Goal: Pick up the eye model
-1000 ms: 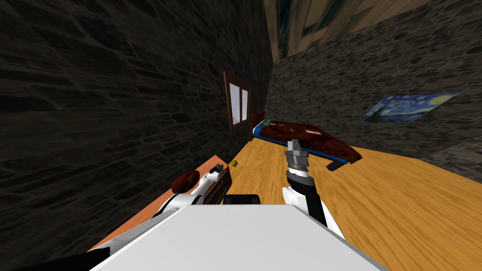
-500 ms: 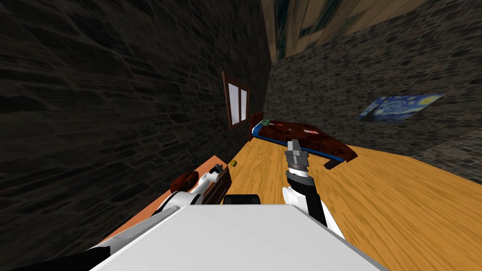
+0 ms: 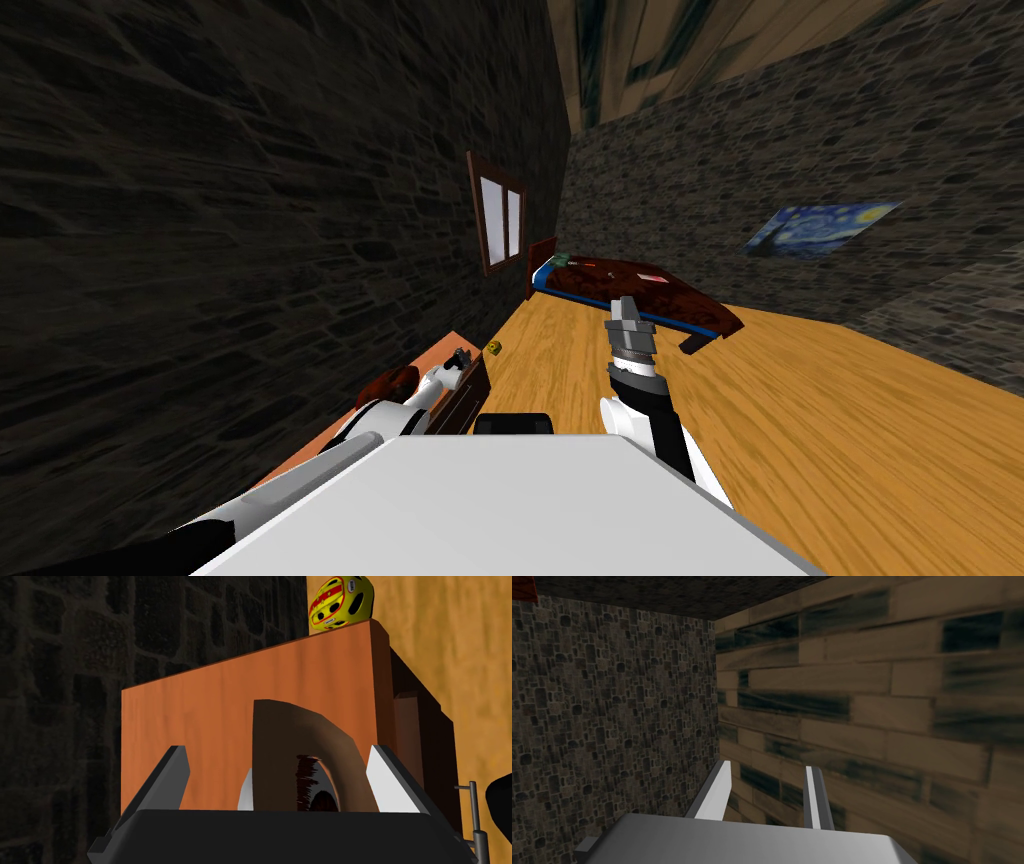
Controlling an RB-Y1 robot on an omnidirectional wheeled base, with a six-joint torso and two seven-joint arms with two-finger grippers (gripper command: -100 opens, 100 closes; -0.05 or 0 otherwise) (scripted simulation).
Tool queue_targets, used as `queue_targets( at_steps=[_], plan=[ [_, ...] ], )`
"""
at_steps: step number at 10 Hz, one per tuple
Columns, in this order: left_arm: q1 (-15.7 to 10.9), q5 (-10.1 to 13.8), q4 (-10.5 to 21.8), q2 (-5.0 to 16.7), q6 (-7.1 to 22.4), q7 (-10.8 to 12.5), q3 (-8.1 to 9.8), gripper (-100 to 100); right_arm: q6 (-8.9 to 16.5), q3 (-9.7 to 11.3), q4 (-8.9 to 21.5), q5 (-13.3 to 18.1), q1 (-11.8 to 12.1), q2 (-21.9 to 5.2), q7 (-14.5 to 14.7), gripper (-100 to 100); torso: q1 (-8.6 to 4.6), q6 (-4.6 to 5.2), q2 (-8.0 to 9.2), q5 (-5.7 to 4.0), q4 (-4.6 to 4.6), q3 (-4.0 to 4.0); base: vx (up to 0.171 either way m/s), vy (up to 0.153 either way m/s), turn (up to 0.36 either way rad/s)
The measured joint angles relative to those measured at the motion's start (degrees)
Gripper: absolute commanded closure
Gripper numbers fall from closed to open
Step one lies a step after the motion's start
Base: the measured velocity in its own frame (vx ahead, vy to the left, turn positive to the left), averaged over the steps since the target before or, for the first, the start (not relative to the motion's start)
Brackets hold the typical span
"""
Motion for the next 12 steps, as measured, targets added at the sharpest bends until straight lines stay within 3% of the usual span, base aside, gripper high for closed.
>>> queue_targets(
  at_steps=[3, 4, 5, 7, 8, 12],
  plan=[
    [-0.9, -1.8, 2.0, 0.4, -1.3, 4.7, -0.65, -100, 0.0, 0.0, 0.0, 0.0, 0.0, 0.0, 0.0, 0, 0.01, -0.02, -0.01, 0.00, 0.00, -0.01, -0.006, -0.001, -0.030],
    [-3.4, -3.4, 7.4, 1.0, -3.8, 6.3, -1.42, -100, 0.0, 0.0, 0.0, 0.0, 0.0, 0.0, 0.0, 0, 0.00, 0.00, -0.01, 0.00, 0.00, 0.00, -0.012, 0.000, -0.070],
    [-1.8, -4.4, 4.5, 1.6, -3.3, 8.1, -2.72, -100, 0.0, 0.0, 0.0, 0.0, 0.0, 0.0, 0.0, 0, 0.01, -0.03, 0.03, 0.01, 0.00, 0.01, -0.007, 0.001, 0.001],
    [-1.7, -4.9, 4.1, 1.7, -2.7, 11.2, -2.85, -100, 0.0, 0.0, 0.0, 0.0, 0.0, 0.0, 0.0, 0, 0.01, -0.03, -0.01, 0.00, 0.00, -0.01, 0.000, 0.000, 0.000],
    [-1.7, -4.9, 4.2, 1.7, -2.7, 11.5, -2.85, 100, 0.0, 0.0, 0.0, 0.0, 0.0, 0.0, 0.0, 0, 0.01, -0.03, -0.02, 0.00, -0.01, -0.01, 0.000, 0.000, 0.000],
    [-1.6, -4.9, 4.3, 1.7, -2.5, 11.4, -2.87, 100, 0.0, 0.0, 0.0, 0.0, 0.0, 0.0, 0.0, 0, 0.00, -0.03, 0.07, -0.01, 0.10, 0.09, 0.000, 0.000, 0.000]
  ],
)
